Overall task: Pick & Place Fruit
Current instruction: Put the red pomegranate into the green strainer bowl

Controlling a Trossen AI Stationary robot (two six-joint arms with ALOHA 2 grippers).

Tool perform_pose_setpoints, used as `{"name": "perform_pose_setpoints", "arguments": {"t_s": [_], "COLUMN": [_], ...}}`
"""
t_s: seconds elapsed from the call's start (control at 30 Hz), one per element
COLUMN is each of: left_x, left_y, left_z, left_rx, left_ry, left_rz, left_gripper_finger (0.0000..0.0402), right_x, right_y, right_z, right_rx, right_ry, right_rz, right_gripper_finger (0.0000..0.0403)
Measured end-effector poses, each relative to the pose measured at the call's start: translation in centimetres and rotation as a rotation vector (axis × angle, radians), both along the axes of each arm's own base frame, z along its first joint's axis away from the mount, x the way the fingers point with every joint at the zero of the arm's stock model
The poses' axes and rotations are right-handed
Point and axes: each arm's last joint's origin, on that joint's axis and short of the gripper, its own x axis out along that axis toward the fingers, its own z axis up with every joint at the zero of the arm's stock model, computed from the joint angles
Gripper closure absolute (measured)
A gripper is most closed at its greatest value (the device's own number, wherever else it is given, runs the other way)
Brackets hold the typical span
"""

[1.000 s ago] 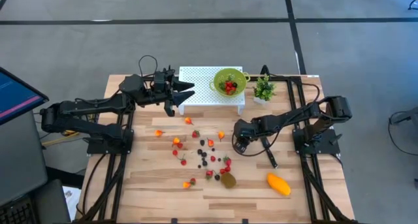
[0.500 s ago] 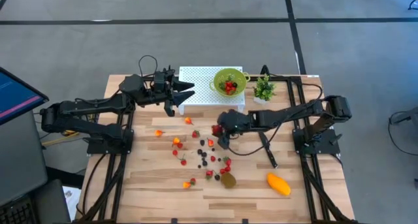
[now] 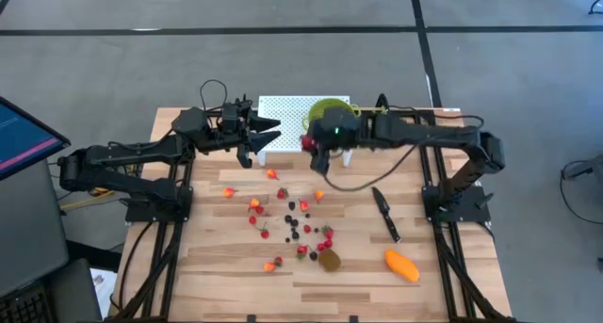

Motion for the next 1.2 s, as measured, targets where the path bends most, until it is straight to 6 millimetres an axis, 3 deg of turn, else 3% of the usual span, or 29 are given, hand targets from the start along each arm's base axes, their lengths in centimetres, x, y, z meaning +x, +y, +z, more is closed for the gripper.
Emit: {"name": "perform_pose_setpoints", "arguments": {"t_s": [0.17, 0.33, 0.6, 0.87, 1.2], "left_x": [0.0, 0.0, 0.0, 0.0, 0.0], "left_y": [0.0, 0.0, 0.0, 0.0, 0.0], "left_z": [0.0, 0.0, 0.0, 0.0, 0.0], "left_rx": [0.000, 0.000, 0.000, 0.000, 0.000], "left_ry": [0.000, 0.000, 0.000, 0.000, 0.000], "left_rz": [0.000, 0.000, 0.000, 0.000, 0.000], "left_gripper_finger": [0.0243, 0.0243, 0.0243, 0.0243, 0.0243], "right_x": [-1.7, -3.7, -5.9, -6.4, -6.1], "right_y": [-3.7, -7.0, -10.4, -11.3, -10.6], "right_z": [1.4, 0.9, 0.1, 0.0, 0.0], "right_rx": [-0.004, 0.029, 0.069, 0.096, 0.124], "right_ry": [0.071, 0.166, 0.224, 0.215, 0.213], "right_rz": [-0.094, -0.204, -0.326, -0.377, -0.352], "right_gripper_finger": [0.0218, 0.0203, 0.0228, 0.0191, 0.0221]}}
